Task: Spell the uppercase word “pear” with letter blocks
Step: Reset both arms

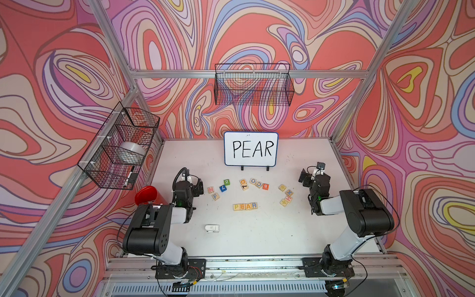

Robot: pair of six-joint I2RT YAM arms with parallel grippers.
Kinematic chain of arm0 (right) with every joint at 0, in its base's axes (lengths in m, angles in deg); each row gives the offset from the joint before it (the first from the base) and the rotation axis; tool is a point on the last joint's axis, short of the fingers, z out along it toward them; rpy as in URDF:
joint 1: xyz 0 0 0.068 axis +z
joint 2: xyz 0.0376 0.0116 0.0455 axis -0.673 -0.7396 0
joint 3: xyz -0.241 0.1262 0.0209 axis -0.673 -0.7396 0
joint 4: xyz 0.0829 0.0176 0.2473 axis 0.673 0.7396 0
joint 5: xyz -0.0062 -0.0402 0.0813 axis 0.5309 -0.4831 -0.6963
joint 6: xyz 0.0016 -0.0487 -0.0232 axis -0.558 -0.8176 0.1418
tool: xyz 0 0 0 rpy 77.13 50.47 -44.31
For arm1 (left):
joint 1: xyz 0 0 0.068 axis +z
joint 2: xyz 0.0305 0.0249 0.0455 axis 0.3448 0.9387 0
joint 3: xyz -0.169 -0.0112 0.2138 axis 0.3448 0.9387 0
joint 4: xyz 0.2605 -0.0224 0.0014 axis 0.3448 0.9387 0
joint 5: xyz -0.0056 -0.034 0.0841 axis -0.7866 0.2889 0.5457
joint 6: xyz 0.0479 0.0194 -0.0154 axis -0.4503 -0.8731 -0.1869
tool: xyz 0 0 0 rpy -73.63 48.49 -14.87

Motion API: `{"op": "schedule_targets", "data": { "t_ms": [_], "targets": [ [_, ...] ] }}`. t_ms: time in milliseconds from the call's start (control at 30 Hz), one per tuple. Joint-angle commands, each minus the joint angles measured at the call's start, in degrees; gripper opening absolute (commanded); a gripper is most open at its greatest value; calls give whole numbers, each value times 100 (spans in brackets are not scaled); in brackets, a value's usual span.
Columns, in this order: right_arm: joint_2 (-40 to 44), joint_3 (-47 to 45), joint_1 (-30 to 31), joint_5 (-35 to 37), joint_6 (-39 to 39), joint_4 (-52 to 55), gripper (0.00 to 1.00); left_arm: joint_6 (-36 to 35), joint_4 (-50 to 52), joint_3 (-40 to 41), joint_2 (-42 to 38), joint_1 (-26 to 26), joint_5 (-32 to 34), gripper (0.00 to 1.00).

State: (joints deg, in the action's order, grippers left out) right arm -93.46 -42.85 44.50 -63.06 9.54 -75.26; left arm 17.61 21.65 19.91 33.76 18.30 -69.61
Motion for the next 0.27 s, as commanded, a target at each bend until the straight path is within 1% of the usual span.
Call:
{"op": "schedule_targets", "data": {
  "t_ms": [0,233],
  "targets": [
    [-27,-77,-27,-8,3,-110,98,-2,-210,-102,73,20,12,100],
    [-33,-77,-26,-10,2,-110,98,-6,-277,-47,32,20,9,100]
  ]
}}
